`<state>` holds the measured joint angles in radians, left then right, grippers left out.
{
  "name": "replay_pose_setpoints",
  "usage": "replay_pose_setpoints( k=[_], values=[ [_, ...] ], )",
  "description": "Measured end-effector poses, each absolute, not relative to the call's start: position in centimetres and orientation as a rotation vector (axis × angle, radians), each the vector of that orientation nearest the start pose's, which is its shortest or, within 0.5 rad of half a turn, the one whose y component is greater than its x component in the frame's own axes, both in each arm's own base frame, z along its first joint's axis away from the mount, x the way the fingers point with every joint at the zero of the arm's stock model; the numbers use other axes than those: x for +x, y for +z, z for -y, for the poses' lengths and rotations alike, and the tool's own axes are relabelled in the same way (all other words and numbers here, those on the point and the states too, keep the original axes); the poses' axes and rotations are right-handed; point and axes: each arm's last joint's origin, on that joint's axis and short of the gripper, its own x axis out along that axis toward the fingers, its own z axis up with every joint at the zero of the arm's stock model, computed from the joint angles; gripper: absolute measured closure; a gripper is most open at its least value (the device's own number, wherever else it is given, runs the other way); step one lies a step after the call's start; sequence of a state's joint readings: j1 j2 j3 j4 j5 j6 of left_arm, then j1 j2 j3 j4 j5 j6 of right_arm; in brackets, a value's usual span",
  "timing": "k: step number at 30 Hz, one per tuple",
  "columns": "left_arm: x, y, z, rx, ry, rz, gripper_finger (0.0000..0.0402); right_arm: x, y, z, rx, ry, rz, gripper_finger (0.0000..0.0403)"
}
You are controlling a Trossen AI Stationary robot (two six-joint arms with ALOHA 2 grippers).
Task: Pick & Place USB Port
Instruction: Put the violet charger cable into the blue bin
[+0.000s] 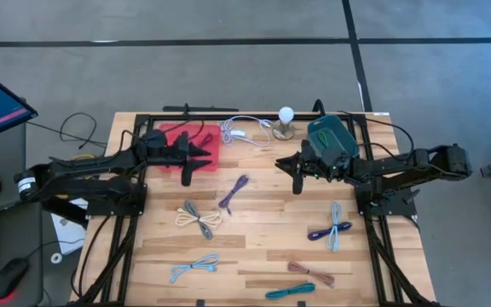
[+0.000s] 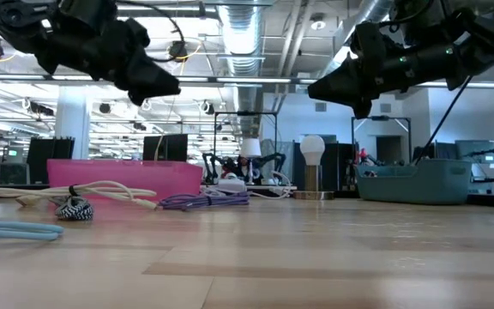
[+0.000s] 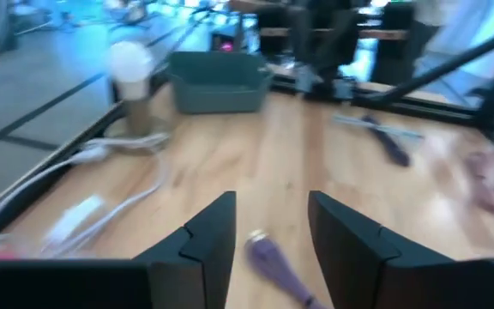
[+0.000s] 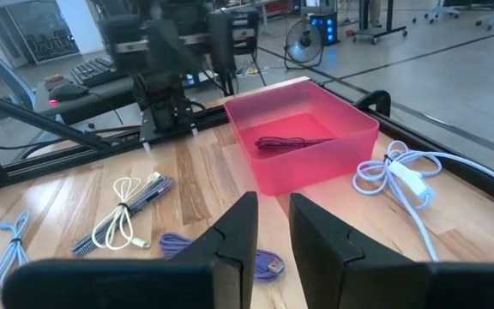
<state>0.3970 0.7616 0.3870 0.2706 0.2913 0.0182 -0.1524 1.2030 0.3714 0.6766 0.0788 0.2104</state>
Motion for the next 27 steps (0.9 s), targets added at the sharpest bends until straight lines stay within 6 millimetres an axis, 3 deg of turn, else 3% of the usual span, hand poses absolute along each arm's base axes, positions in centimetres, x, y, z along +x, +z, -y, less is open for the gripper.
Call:
replay_pose_setpoints(
  k=[6,13,27],
  values=[
    [17.3,24.1,-3.5,-0.020,0.080,-0.107,0.0286,22.7,19.4,3.7,0.215,-0.246,-0.133,0.0340],
    [18.1,25.1,-0.5,0.077,0.054,0.018,0.0310,22.7,19.4,3.7,0.215,-0.246,-0.133,0.0340],
    [18.0,26.0,0.7,0.096,-0.056,0.111,0.0316,22.7,19.4,3.7,0.215,-0.245,-0.134,0.0340]
  ],
)
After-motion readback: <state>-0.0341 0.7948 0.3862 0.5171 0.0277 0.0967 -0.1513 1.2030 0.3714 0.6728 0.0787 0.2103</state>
